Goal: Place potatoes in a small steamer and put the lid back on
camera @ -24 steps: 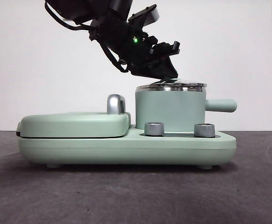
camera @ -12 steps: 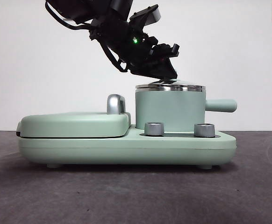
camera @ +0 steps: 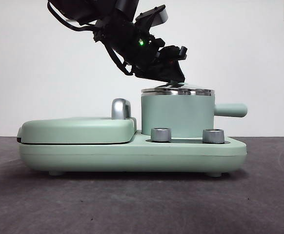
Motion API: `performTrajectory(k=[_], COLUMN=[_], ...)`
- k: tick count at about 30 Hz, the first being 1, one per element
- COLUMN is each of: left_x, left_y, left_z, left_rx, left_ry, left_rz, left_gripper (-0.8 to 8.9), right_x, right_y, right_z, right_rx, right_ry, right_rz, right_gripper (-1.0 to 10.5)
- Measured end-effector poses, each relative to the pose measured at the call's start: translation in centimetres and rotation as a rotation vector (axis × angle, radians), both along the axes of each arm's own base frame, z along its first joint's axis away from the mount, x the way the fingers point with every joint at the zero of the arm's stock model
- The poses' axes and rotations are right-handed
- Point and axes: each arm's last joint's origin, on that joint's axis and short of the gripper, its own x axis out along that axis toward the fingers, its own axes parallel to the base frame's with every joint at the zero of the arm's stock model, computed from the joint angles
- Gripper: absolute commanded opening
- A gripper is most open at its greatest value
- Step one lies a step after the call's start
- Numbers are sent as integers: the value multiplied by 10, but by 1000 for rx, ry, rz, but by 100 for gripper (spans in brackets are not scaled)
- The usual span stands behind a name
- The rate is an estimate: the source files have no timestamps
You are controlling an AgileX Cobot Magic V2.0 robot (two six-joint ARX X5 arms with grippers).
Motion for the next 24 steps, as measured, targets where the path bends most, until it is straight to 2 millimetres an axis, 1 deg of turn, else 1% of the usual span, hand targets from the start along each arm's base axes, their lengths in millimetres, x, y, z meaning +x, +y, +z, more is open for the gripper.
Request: performTrajectory(k=[2,4,8,10,12,14,16,19,21,24], left_x=[1,1,0,-4,-9,-15,-23,-32,-37,-45], left_y=[1,1,1,3,9,18,33,56,70,89], left_z=[1,1,0,5,19,40,65,91,99,103], left_rx=[-1,-11,-27,-37,-64,-116,-165,-191,-180,-160], left_ry=[-3,7,46,68,82,77,65,64,84,113], left_rz=[8,14,19,23,19,14,32,74,100,139], left_gripper=[386,403,402,402,402,401,400,398,395,393], right_x=[0,0,0,0,0,0,0,0,0,0], right_y=[0,0,0,0,0,0,0,0,0,0], right_z=[0,0,0,0,0,0,0,0,0,0], right_rx=[0,0,0,0,0,0,0,0,0,0], right_ry=[-1,0,0,-1,-1,-1,-1,-1,0,0], right_rz=[0,0,0,0,0,0,0,0,0,0], right_gripper=[257,257,257,257,257,257,257,257,257,257])
